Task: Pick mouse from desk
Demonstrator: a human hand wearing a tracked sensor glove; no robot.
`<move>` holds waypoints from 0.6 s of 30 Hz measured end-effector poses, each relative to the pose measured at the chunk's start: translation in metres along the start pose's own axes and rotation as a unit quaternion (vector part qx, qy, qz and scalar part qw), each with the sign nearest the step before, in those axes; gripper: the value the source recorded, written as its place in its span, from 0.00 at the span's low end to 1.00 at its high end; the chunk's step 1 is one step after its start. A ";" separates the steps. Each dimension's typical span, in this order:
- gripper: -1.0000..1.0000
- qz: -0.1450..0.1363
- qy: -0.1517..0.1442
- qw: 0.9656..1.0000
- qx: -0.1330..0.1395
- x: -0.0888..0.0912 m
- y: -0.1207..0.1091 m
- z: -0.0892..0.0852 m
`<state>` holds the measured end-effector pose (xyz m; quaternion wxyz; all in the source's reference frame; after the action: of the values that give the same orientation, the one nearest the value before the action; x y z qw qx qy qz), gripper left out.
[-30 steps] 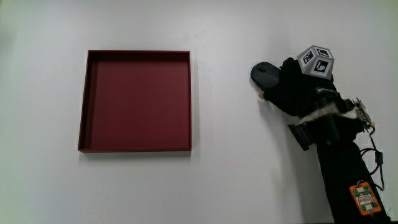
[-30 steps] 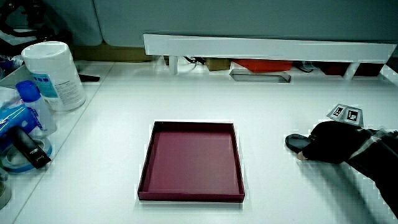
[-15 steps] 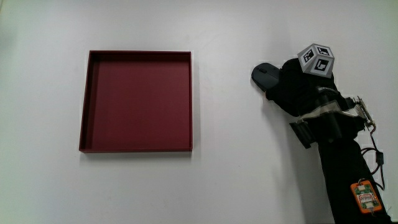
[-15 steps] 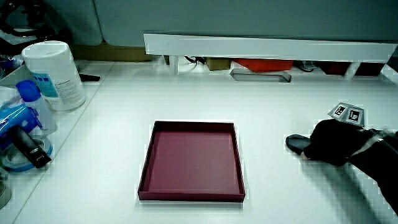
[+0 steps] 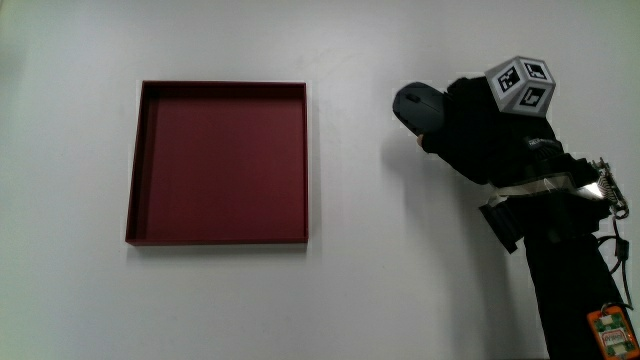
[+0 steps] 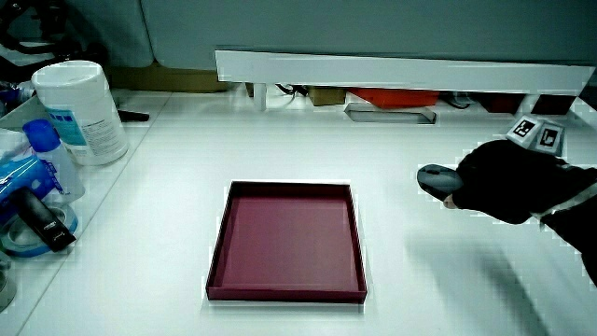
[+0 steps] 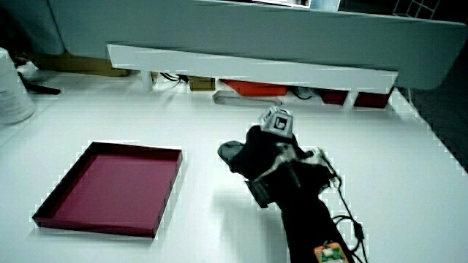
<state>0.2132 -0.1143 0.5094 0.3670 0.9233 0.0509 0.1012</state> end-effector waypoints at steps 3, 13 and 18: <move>1.00 0.004 0.003 1.000 -0.002 0.001 0.000 0.001; 1.00 0.033 0.024 0.999 0.023 0.011 -0.009 0.005; 1.00 0.065 0.018 0.995 0.070 -0.007 -0.033 0.031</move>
<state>0.2126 -0.1123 0.4636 0.2934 0.9460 0.0042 0.1376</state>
